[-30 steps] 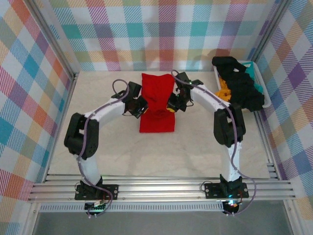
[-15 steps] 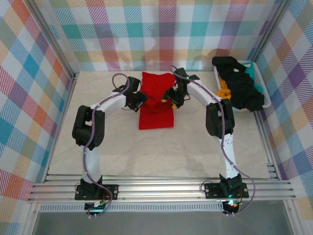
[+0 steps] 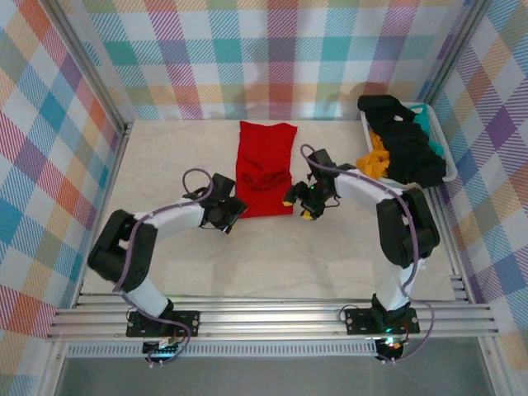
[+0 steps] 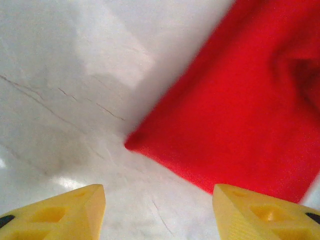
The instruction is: Fold and stack the t-shirts
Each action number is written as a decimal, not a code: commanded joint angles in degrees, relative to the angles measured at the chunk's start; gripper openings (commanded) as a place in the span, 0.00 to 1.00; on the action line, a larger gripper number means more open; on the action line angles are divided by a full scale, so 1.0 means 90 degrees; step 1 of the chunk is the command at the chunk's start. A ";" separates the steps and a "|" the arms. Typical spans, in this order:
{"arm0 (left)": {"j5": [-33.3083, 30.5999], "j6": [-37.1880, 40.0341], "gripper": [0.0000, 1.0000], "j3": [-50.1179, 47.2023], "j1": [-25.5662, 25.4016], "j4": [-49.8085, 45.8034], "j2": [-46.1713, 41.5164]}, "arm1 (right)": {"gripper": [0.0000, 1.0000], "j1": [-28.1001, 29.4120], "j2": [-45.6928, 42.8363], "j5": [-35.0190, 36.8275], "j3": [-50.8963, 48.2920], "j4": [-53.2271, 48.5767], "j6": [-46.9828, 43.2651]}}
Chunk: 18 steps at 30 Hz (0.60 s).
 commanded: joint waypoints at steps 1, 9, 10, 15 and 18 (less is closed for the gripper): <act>0.0167 -0.0562 0.59 0.0148 0.0034 0.0736 0.0399 | 0.65 0.0044 0.0353 -0.0314 -0.0049 0.0756 0.0497; -0.0116 -0.0669 0.58 0.0119 0.0035 0.1482 0.0793 | 0.58 0.0048 0.0996 -0.0414 0.0198 0.1012 0.0717; -0.0046 -0.0670 0.55 0.0150 0.0038 0.1635 0.0888 | 0.55 0.0048 0.1070 -0.0431 0.0244 0.1034 0.0751; 0.0054 -0.0713 0.38 0.0344 0.0042 0.1764 0.1226 | 0.40 0.0048 0.1389 -0.0495 0.0432 0.1189 0.0924; -0.0001 -0.0564 0.22 0.0509 0.0109 0.1770 0.1292 | 0.30 0.0048 0.1505 -0.0490 0.0600 0.1322 0.1035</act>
